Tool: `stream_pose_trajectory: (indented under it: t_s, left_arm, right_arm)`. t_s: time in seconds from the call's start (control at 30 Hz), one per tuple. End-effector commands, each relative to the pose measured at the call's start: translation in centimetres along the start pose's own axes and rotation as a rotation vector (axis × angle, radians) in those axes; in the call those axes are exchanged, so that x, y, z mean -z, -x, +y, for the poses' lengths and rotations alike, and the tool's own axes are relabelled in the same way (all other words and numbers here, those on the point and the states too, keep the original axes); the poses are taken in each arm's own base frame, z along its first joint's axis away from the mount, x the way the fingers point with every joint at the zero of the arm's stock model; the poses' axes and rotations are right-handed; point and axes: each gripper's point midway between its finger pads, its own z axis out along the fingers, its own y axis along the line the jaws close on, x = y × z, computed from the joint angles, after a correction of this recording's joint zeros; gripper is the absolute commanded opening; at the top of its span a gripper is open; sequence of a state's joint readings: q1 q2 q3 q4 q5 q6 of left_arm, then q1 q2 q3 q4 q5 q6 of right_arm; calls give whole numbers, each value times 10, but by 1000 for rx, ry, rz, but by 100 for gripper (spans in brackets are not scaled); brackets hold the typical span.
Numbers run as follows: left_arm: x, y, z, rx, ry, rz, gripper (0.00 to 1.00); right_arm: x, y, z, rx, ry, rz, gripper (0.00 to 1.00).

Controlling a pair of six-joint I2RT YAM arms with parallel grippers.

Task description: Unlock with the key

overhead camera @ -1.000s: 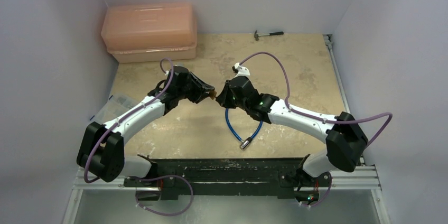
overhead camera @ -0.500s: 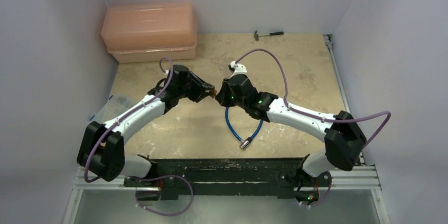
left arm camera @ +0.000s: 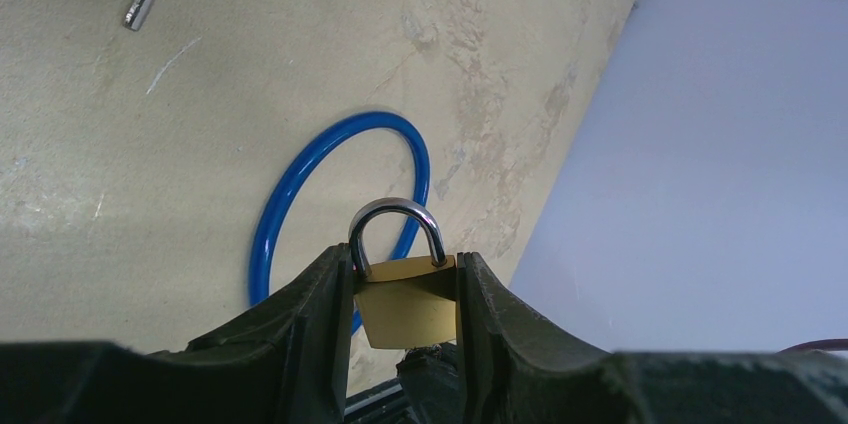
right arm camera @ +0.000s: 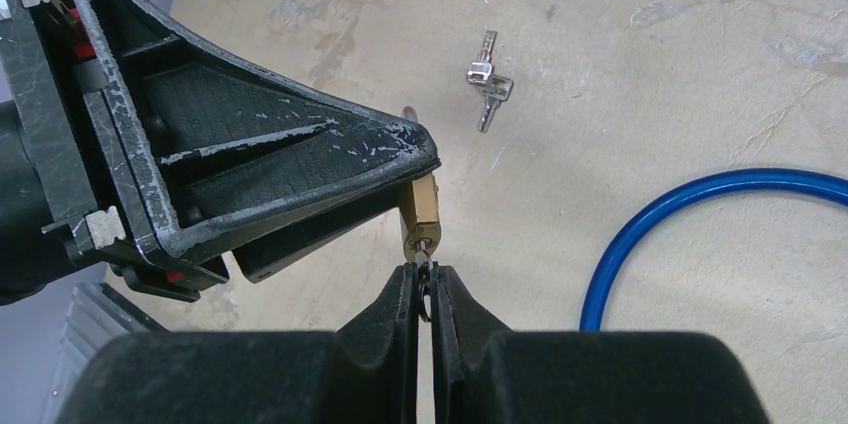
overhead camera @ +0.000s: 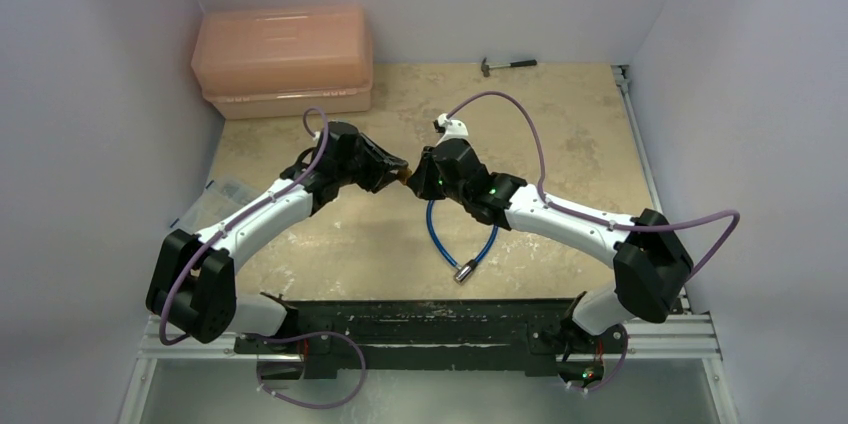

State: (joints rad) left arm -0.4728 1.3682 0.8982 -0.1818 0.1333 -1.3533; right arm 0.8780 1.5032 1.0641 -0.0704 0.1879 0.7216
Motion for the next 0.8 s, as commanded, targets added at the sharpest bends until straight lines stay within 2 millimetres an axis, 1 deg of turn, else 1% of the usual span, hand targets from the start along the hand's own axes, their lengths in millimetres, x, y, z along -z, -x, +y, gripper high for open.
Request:
stream_pose_trajectory:
  t_s: [0.0, 0.13, 0.27, 0.4, 0.47, 0.57, 0.6, 0.67, 0.7, 0.77]
  left_arm:
    - [13, -19, -36, -13, -105, 87, 0]
    - [16, -20, -38, -17, -119, 91, 0]
    - [19, -22, -40, -21, -130, 100, 0]
    - [20, -25, -39, -25, -123, 116, 0]
    - [20, -26, -40, -26, -125, 121, 0]
    - [21, -26, -41, -32, -126, 112, 0]
    - [20, -25, -39, -32, -120, 104, 0]
    - [20, -22, -37, -32, -107, 83, 0]
    - [20, -20, -36, -31, -105, 71, 0]
    - [20, -14, -34, -24, -90, 40, 0]
  right_arm:
    - [1, 25, 28, -40, 104, -88, 0]
    - [-1, 22, 30, -52, 125, -81, 0]
    - [-3, 24, 34, -35, 147, -89, 0]
    - [-5, 29, 44, 30, 198, -109, 0]
    - [-5, 29, 52, 61, 240, -104, 0]
    - [-8, 29, 56, 70, 247, -80, 0]
    - [-8, 28, 55, 64, 242, -64, 7]
    - [-8, 25, 55, 55, 247, -39, 27]
    - [-6, 23, 55, 52, 248, -31, 34]
    - [-2, 23, 53, 48, 244, -25, 41]
